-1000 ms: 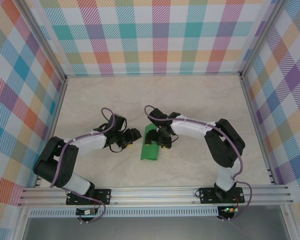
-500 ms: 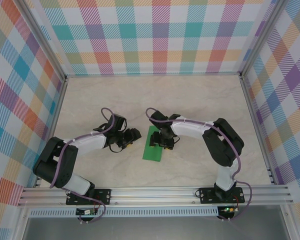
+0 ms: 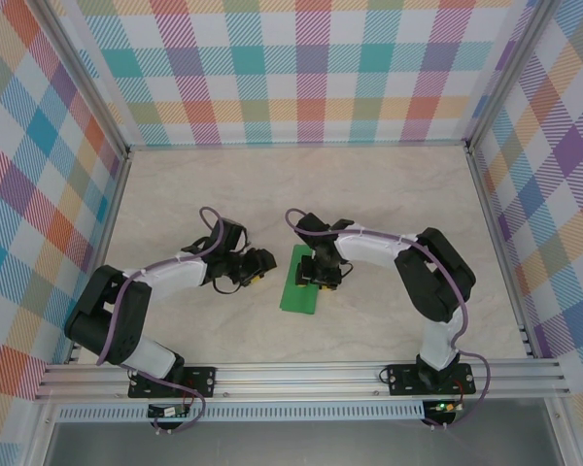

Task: Fold a paper plane with a square sheet of paper (pick it up from the middle)
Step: Fold the square sheet of paper in half at the center of the table.

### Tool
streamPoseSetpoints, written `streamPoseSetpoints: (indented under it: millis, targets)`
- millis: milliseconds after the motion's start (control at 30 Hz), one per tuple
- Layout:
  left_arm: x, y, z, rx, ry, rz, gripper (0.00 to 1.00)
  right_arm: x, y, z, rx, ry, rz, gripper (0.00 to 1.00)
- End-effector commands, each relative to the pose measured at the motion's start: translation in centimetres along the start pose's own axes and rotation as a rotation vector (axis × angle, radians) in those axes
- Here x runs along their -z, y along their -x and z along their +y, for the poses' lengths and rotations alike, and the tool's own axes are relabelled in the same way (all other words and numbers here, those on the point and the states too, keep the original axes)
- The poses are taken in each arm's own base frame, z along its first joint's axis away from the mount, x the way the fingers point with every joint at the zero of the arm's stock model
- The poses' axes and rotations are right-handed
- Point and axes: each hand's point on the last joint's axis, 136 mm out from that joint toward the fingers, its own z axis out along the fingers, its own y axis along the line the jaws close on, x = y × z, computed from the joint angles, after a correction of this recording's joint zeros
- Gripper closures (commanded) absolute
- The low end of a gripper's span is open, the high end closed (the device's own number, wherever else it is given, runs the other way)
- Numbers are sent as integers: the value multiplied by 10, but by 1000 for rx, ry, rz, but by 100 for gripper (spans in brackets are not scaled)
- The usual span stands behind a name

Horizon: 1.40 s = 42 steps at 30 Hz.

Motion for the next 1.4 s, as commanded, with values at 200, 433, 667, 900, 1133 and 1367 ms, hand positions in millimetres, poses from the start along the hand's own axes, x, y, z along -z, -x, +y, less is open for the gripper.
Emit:
streamPoseSetpoints:
  millis: [200,433,667,900,1133,1367]
  targets:
    - [-14,-7,-18,-42,-63,63,59,-25,-20,-35,-44,-105,122,46]
    - [-14,-2,-6,-50,20,11,61,-38,-24,-46,-138,-113,174,46]
    - [-16,-1,-9,-81,26,-9,62,-48,-28,-54,-147,-150,217,46]
    - [-20,-2,-14,-95,0,-1,65,-58,-34,-61,-148,-182,260,45]
    - [-23,-3,-11,-92,17,0,65,-65,-36,-66,-135,-203,280,44]
    - [-25,-4,-13,-98,19,4,66,-72,-39,-71,-122,-224,295,41]
